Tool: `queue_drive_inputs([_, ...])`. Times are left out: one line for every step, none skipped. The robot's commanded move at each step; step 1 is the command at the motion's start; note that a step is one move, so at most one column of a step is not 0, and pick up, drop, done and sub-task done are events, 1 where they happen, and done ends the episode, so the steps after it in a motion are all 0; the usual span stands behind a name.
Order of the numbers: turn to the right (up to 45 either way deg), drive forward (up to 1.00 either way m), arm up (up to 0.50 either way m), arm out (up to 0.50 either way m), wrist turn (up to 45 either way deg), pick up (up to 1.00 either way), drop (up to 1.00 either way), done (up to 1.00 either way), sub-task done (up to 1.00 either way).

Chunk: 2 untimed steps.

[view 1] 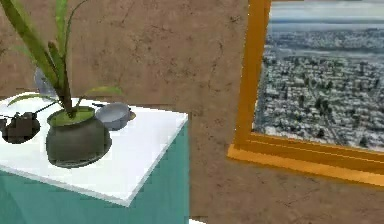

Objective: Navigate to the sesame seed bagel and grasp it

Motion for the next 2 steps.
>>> queue_drive_inputs([0.0,0.40,0.00,0.00,0.0,0.00,0.00,0.00,0.00])
queue_drive_inputs([-45.0,0.00,0.00,0.00,0.0,0.00,0.00,0.00,0.00])
